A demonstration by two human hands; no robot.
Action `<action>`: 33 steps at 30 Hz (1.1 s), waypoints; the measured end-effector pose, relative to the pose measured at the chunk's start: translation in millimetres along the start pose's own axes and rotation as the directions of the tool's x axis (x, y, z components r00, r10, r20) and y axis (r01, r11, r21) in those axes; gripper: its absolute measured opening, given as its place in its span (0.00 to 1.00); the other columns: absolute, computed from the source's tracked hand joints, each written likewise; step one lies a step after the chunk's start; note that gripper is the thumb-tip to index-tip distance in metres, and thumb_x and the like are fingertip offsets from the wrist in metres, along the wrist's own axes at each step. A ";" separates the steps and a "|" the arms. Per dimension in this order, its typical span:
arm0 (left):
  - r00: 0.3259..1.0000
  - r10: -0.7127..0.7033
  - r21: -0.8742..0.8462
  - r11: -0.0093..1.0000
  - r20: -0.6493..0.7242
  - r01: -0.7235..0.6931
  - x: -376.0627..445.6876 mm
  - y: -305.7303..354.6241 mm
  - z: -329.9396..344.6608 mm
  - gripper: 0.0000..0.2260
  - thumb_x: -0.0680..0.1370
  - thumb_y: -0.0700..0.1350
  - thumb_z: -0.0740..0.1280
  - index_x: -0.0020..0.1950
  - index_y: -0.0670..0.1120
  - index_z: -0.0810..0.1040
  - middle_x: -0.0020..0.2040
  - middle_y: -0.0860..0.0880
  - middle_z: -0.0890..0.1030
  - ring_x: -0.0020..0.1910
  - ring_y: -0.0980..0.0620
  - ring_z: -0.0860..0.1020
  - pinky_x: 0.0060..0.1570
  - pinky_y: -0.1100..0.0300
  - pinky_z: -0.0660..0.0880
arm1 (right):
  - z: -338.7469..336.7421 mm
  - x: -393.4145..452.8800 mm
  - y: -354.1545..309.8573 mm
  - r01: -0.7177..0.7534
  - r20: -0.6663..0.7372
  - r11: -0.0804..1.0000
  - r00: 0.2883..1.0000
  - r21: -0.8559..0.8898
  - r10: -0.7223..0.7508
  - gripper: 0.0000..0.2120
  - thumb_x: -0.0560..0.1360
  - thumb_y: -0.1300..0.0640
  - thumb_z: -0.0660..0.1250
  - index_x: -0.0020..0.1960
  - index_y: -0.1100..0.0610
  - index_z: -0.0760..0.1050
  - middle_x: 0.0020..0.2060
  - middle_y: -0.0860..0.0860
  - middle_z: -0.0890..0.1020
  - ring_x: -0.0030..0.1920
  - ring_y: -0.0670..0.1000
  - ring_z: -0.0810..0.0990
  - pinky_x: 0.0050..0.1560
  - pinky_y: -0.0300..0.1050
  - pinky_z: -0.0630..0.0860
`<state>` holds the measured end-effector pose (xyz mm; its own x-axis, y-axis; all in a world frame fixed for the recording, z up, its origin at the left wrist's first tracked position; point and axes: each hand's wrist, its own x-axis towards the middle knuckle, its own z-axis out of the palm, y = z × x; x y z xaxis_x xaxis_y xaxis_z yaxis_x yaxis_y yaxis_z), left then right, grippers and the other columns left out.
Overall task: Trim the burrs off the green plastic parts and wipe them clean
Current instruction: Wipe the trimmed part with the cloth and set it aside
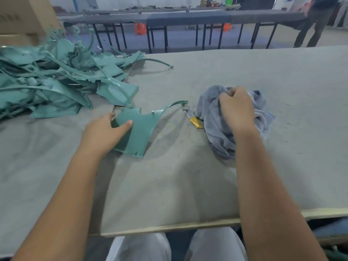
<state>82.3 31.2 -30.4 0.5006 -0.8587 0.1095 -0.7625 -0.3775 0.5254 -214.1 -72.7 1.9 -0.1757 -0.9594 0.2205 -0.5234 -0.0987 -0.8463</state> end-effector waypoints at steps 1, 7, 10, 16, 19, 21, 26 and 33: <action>1.000 -0.009 0.061 0.998 0.005 0.009 -1.8 1.1 0.4 0.31 0.72 0.68 0.65 0.66 0.48 0.75 0.61 0.47 0.80 0.59 0.44 0.78 0.58 0.49 0.74 | 3.5 -3.2 2.3 -0.016 0.035 1.000 0.999 0.006 0.016 0.09 0.77 0.53 0.57 0.44 0.57 0.69 0.34 0.49 0.74 0.36 0.50 0.73 0.33 0.45 0.64; 0.985 0.077 -0.561 0.828 0.152 0.022 -8.0 40.6 0.0 0.14 0.69 0.59 0.75 0.44 0.50 0.83 0.40 0.55 0.85 0.40 0.53 0.84 0.35 0.63 0.77 | 13.4 -13.3 5.7 0.121 0.063 0.993 0.991 -0.012 -0.120 0.20 0.75 0.40 0.60 0.39 0.57 0.72 0.33 0.51 0.77 0.36 0.52 0.76 0.39 0.50 0.73; 0.997 0.064 -0.856 0.516 0.038 0.000 -7.4 69.6 23.1 0.06 0.76 0.46 0.71 0.51 0.53 0.78 0.44 0.62 0.84 0.44 0.63 0.83 0.47 0.67 0.79 | 12.7 -13.1 8.9 0.247 -0.026 0.968 0.968 -0.043 -0.249 0.16 0.81 0.50 0.59 0.41 0.60 0.73 0.37 0.55 0.79 0.41 0.55 0.78 0.45 0.53 0.75; 0.974 -0.011 -0.957 0.187 0.225 0.223 -9.6 101.3 68.1 0.07 0.82 0.39 0.62 0.54 0.50 0.75 0.52 0.50 0.83 0.49 0.49 0.83 0.53 0.49 0.80 | 13.6 -20.4 5.6 0.321 -0.024 0.936 0.945 -0.146 -0.328 0.08 0.81 0.51 0.56 0.46 0.52 0.68 0.33 0.43 0.71 0.38 0.52 0.76 0.39 0.50 0.72; 0.976 -0.020 -0.959 0.179 0.218 0.218 -8.3 98.0 70.2 0.06 0.82 0.40 0.62 0.53 0.50 0.75 0.49 0.51 0.84 0.46 0.51 0.83 0.49 0.52 0.81 | 14.3 -24.7 -7.0 0.327 0.084 0.937 0.944 -0.123 -0.318 0.07 0.80 0.47 0.53 0.51 0.50 0.64 0.40 0.44 0.75 0.41 0.50 0.75 0.38 0.49 0.67; 0.980 -0.022 -0.959 0.202 0.196 0.196 -7.5 97.4 71.0 0.06 0.82 0.41 0.62 0.54 0.51 0.76 0.47 0.53 0.84 0.43 0.53 0.84 0.43 0.57 0.82 | 15.8 -22.9 -19.1 0.448 0.292 0.810 0.888 -0.378 -0.355 0.03 0.80 0.56 0.52 0.50 0.54 0.62 0.48 0.53 0.76 0.44 0.56 0.74 0.41 0.49 0.66; 0.980 0.019 -0.967 0.170 0.197 0.191 -7.5 97.5 71.6 0.15 0.85 0.51 0.52 0.53 0.50 0.77 0.42 0.53 0.86 0.41 0.54 0.85 0.38 0.60 0.80 | 27.5 -21.7 -47.8 0.566 0.719 0.759 0.668 -0.322 -0.193 0.06 0.73 0.54 0.68 0.48 0.48 0.74 0.39 0.42 0.75 0.46 0.48 0.73 0.48 0.45 0.64; 0.977 0.018 -0.960 0.191 0.214 0.207 -0.8 94.0 74.8 0.16 0.84 0.57 0.51 0.54 0.55 0.77 0.43 0.60 0.85 0.43 0.61 0.83 0.38 0.66 0.79 | 68.1 -25.8 -43.3 0.475 0.563 0.866 0.763 -0.157 -0.317 0.04 0.71 0.55 0.72 0.42 0.49 0.76 0.33 0.46 0.77 0.38 0.47 0.75 0.40 0.33 0.69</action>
<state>-20.5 -29.5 -44.2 0.3875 -0.9196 -0.0643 0.3515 0.0829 0.9325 -130.1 -61.6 -0.1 0.5010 -0.8497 0.1642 -0.6673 -0.5001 -0.5518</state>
